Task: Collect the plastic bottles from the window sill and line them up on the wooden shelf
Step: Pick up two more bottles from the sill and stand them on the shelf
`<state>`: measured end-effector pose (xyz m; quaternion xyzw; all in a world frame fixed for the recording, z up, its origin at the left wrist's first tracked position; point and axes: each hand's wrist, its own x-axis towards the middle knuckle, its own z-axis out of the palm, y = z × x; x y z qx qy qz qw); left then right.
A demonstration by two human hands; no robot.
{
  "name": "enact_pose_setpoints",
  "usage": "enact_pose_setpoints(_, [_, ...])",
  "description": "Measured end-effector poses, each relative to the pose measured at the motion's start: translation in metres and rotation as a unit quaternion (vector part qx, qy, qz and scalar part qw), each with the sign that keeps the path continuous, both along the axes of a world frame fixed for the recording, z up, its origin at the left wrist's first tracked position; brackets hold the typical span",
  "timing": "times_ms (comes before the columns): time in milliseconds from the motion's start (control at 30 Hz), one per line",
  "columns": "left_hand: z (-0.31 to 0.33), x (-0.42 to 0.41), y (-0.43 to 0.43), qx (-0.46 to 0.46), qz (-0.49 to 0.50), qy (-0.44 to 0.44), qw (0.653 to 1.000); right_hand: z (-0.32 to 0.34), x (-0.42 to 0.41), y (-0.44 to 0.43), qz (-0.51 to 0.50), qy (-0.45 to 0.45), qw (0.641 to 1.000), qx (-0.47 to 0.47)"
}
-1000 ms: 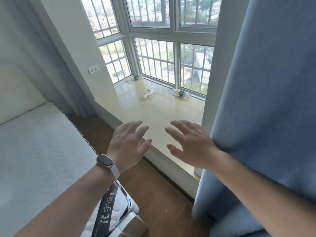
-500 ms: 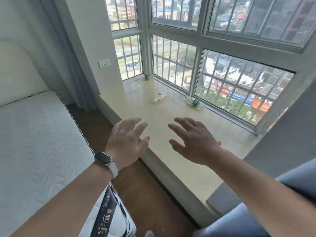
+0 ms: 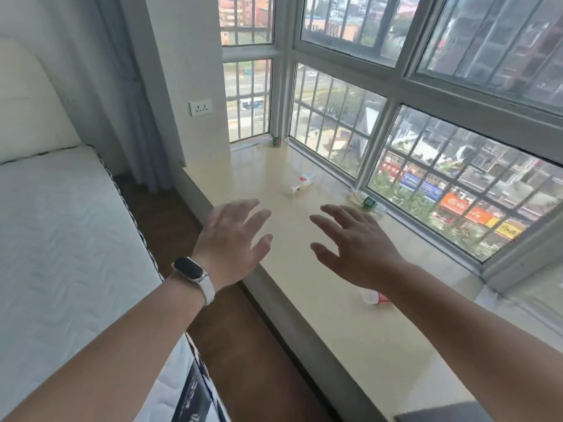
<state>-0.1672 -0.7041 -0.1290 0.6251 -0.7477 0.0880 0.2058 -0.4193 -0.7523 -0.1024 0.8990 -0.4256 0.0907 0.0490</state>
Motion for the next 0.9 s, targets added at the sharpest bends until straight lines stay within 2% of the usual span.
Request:
enact_pose_setpoints(500, [-0.022, 0.032, -0.092, 0.030, 0.038, -0.006, 0.999, -0.030, 0.047, -0.115, 0.044, -0.025, 0.998, 0.024])
enact_pose_setpoints(633, [-0.024, 0.037, -0.141, 0.031, 0.049, -0.014, 0.998, -0.037, 0.053, -0.168, 0.052, -0.026, 0.998, 0.034])
enact_pose_setpoints(900, [-0.030, 0.004, -0.276, 0.025, 0.005, -0.050, 0.998, -0.046, 0.024, -0.286, 0.011, -0.039, 0.998, 0.039])
